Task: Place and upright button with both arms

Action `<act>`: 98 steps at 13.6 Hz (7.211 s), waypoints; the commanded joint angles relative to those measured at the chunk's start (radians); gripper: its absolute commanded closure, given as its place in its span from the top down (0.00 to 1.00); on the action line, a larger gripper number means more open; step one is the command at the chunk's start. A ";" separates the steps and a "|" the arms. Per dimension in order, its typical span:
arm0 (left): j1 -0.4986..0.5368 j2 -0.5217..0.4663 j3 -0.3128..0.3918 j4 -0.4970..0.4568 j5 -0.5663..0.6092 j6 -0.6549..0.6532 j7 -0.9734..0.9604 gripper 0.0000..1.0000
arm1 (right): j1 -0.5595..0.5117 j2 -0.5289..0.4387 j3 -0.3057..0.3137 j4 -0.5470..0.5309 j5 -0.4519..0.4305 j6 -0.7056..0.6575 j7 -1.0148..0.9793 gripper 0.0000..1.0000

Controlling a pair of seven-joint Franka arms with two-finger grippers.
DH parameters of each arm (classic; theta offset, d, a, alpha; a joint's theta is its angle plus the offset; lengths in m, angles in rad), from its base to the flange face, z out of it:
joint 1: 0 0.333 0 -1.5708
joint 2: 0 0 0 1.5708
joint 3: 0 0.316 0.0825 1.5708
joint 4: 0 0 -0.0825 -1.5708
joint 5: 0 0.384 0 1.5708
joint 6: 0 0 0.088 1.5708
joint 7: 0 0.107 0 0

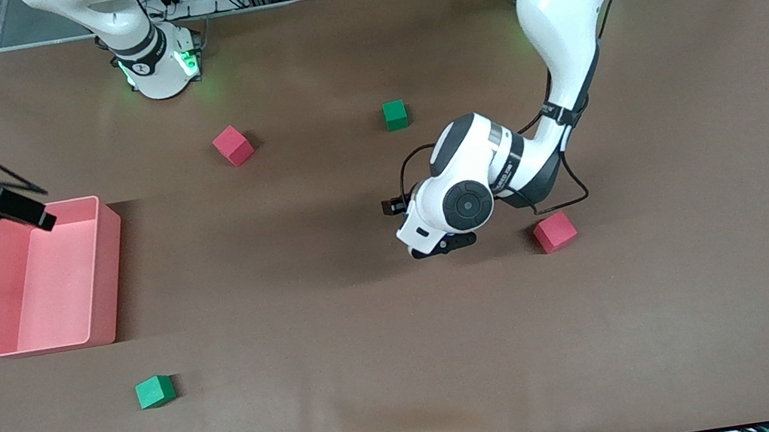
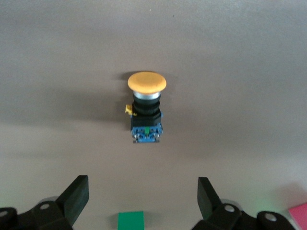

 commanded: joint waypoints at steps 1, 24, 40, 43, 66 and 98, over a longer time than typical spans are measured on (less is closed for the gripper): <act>-0.018 0.036 0.017 0.032 -0.016 0.032 0.006 1.00 | -0.033 -0.137 0.024 -0.191 -0.010 0.078 -0.031 1.00; -0.082 0.122 0.081 0.028 -0.006 0.103 0.056 0.86 | -0.028 -0.033 0.005 0.031 -0.110 -0.073 -0.431 1.00; -0.082 0.084 0.078 0.033 -0.008 0.109 0.040 0.00 | -0.033 -0.033 0.004 0.027 -0.118 -0.077 -0.433 1.00; -0.104 0.052 0.084 0.048 -0.006 0.136 -0.025 0.00 | -0.036 -0.033 0.004 0.027 -0.118 -0.077 -0.433 1.00; -0.590 0.118 0.271 0.042 1.332 0.552 -1.262 0.00 | -0.050 -0.033 -0.002 0.022 -0.107 -0.109 -0.433 1.00; -0.613 0.273 0.313 0.039 1.812 0.545 -1.594 1.00 | -0.055 -0.033 -0.002 0.021 -0.104 -0.114 -0.433 1.00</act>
